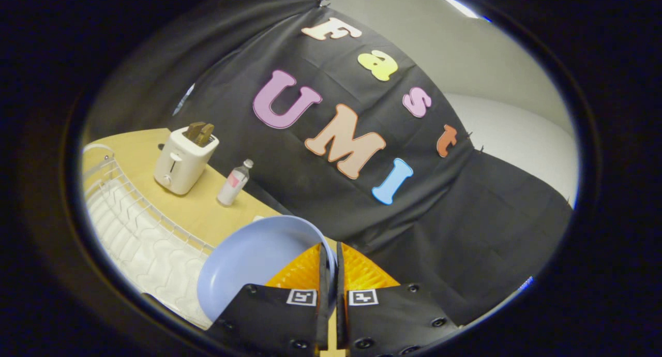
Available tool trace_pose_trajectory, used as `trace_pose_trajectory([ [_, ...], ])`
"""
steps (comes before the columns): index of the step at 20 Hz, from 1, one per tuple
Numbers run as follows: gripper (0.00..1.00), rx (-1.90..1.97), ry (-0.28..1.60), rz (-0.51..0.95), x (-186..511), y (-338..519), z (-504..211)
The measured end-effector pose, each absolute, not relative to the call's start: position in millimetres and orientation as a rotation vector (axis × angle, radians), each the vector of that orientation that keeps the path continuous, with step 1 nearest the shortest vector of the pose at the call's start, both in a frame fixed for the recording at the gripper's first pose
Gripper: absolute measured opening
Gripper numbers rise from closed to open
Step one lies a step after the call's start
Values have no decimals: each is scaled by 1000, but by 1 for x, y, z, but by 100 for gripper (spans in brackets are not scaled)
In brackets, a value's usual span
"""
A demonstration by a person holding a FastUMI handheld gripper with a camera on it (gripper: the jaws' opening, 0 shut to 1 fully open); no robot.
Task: Take the plate from the dish rack, then take the spoon from the basket and place it into the plate.
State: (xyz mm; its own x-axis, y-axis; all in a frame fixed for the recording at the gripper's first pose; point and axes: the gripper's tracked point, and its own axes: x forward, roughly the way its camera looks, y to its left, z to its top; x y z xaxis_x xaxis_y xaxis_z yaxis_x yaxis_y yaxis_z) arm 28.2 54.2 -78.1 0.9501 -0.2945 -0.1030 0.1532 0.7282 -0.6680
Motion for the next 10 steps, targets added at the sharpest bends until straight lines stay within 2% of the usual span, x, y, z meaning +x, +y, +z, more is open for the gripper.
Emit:
trace_pose_trajectory([
  [10,8,-496,200,-307,15,-27,-40],
])
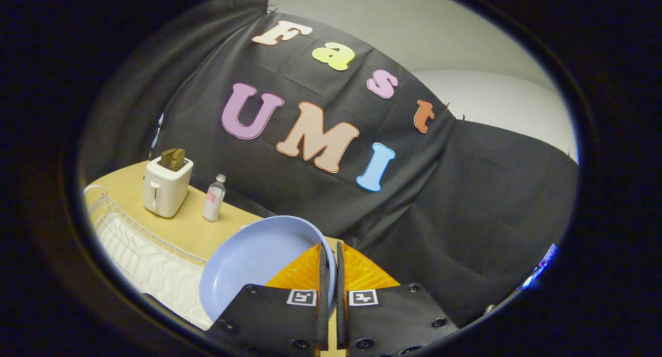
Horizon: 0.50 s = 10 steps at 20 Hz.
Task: Take the plate from the dish rack, then take the spoon from the basket and place it into the plate.
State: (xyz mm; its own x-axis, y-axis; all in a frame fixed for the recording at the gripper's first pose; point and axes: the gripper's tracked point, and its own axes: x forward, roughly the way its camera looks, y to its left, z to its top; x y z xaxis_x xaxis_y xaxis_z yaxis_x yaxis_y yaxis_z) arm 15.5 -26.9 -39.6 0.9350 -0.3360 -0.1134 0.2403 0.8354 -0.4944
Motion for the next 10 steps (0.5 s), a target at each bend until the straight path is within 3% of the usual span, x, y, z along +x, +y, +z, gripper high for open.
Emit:
trace_pose_trajectory([
  [10,9,-395,258,-300,-10,-95,-55],
])
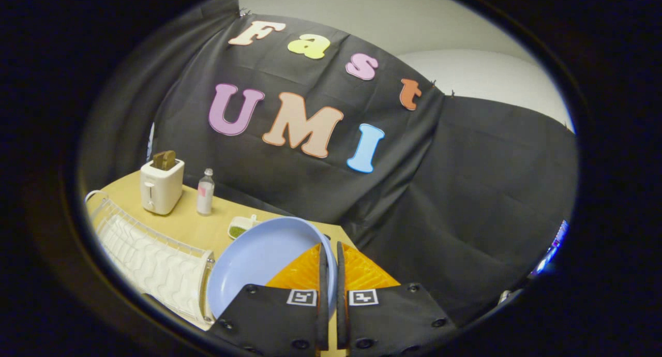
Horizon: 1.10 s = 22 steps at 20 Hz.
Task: Take the plate from the dish rack, then take the spoon from the basket and place it into the plate.
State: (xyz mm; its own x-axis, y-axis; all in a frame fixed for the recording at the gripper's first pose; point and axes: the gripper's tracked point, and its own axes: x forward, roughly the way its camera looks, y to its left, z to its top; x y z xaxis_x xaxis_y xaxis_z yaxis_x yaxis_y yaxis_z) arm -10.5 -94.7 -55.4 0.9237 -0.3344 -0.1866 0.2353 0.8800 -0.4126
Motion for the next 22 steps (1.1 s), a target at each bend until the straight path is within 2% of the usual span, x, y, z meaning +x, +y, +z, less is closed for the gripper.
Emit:
trace_pose_trajectory([
  [8,9,-349,311,-232,-32,-111,-93],
  [22,9,-59,537,-192,-64,-149,-218],
])
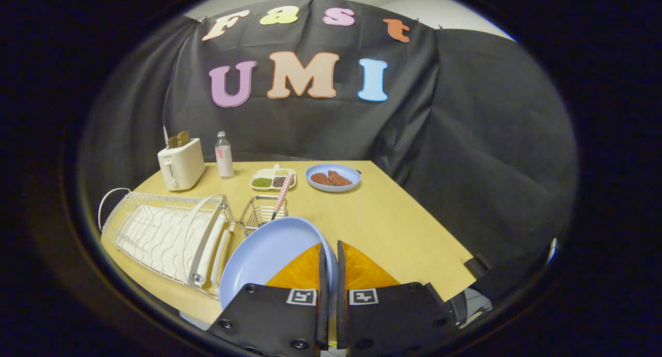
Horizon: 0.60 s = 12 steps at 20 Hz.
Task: Take the plate from the dish rack, then take the spoon from the basket and place it into the plate.
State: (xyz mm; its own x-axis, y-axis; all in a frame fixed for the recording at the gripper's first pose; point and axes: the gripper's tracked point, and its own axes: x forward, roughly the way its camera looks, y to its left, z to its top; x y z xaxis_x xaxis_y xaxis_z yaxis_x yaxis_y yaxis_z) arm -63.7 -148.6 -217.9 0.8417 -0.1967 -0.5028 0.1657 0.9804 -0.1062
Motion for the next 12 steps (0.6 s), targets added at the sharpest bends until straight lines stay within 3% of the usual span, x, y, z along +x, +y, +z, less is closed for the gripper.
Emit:
trace_pose_trajectory([
  [12,9,143,714,-207,-64,-165,-294],
])
